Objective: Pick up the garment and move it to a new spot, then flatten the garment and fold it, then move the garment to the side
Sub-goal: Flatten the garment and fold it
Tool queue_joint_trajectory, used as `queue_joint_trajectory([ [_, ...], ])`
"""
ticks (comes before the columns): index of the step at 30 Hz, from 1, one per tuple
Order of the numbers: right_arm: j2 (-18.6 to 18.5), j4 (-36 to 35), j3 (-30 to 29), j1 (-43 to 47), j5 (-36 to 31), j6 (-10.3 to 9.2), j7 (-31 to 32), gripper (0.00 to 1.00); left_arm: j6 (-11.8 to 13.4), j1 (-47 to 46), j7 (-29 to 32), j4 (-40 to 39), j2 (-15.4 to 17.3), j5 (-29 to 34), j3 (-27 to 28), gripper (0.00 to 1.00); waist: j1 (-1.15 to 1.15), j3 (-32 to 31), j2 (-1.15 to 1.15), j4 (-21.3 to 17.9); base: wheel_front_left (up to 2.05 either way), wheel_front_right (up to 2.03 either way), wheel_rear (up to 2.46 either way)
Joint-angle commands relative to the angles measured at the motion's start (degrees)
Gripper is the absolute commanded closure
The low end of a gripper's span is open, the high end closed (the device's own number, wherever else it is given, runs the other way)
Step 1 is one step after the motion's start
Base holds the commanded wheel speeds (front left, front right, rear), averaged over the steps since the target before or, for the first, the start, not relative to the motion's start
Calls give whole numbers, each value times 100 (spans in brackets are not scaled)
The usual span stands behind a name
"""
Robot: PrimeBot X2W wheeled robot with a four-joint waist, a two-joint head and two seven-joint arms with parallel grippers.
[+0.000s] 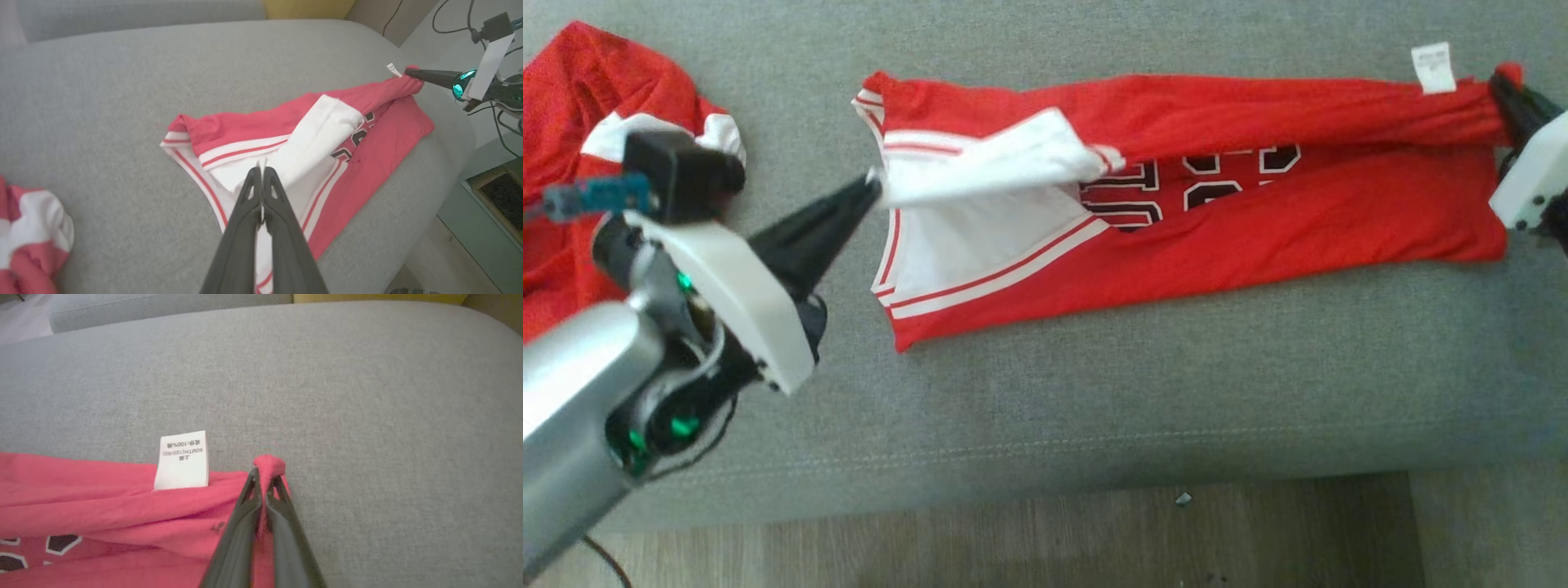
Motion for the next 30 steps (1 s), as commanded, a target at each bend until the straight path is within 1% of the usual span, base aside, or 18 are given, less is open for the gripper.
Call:
queue_joint_trajectory([
  [1, -70, -235, -67, 150, -24, 35, 44, 100, 89, -28, -41, -147, 303, -36, 243, 100, 0, 46, 0, -11, 0, 0, 0],
  [2, -45, -247, -97, 186, -39, 35, 64, 96, 123, 34, -53, -147, 285, -51, 217, 100, 0, 61, 0, -16, 0, 0, 0],
  [3, -18, -255, -125, 216, -55, 35, 84, 74, 162, 84, -75, -132, 257, -42, 192, 100, 0, 74, 0, -23, 0, 0, 0],
  [4, 10, -263, -162, 232, -75, 35, 92, 1, 207, 129, -99, -102, 224, -19, 163, 100, 0, 83, 0, -33, 0, 0, 0],
  [5, 10, -263, -162, 232, -75, 35, 92, 1, 207, 129, -99, -102, 224, -19, 163, 100, 0, 83, 0, -33, 0, 0, 0],
  [6, 42, -273, -204, 243, -100, 35, 82, 0, 243, 175, -125, -62, 181, 3, 130, 95, 0, 81, 0, -45, 0, 0, 0],
  [7, 77, -284, -256, 259, -134, 35, 70, 0, 304, 221, -183, 1, 132, 37, 112, 49, 0, 70, 0, -60, 0, 0, 0],
  [8, 109, -298, -320, 279, -177, 35, 43, 0, 390, 272, -263, 84, 77, 78, 103, 0, 0, 46, 0, -76, 0, 0, 0],
  [10, 164, -365, -450, 360, -265, 35, -23, 0, 551, 404, -482, 229, -63, 131, 103, 0, 0, -30, 0, -102, 0, 0, 0],
  [13, 192, -621, -648, 621, -403, 35, -184, 0, 896, 678, -844, 488, -238, 243, 92, 0, 0, -213, 0, -118, 0, 0, 0],
  [16, 198, -955, -910, 1138, -574, 35, -297, 0, 1344, 999, -1313, 763, -441, 452, 126, 0, 0, -434, 0, -86, 0, 0, 0],
  [19, 410, -1320, -1359, 1736, -590, 35, -410, 0, 1800, 1402, -1552, 870, -685, 710, 327, 0, 0, -637, 0, -49, 0, 0, 0],
  [21, 700, -1529, -1729, 2083, -407, 35, -482, 0, 2193, 1652, -1589, 826, -894, 1150, 628, 0, 0, -744, 0, 20, 0, 0, 0],
  [23, 944, -1681, -2064, 2332, -265, 35, -560, 0, 2595, 1974, -1593, 646, -1170, 1828, 1084, 0, 0, -829, 0, 120, 0, 0, 0],
  [26, 1231, -1774, -2449, 2434, -250, 35, -649, 0, 3056, 2551, -1595, 341, -1531, 2879, 1575, 0, 0, -916, 0, 265, 0, 0, 0],
  [28, 1375, -1712, -2673, 2366, -284, 35, -654, 0, 3254, 2884, -1595, 186, -1737, 3477, 1734, 0, 0, -969, 0, 396, 0, 0, 0],
  [30, 1459, -1567, -2868, 2229, -352, 35, -617, 0, 3340, 3152, -1596, 94, -1954, 3912, 1857, 0, 0, -1012, 0, 539, 0, 0, 0],
])
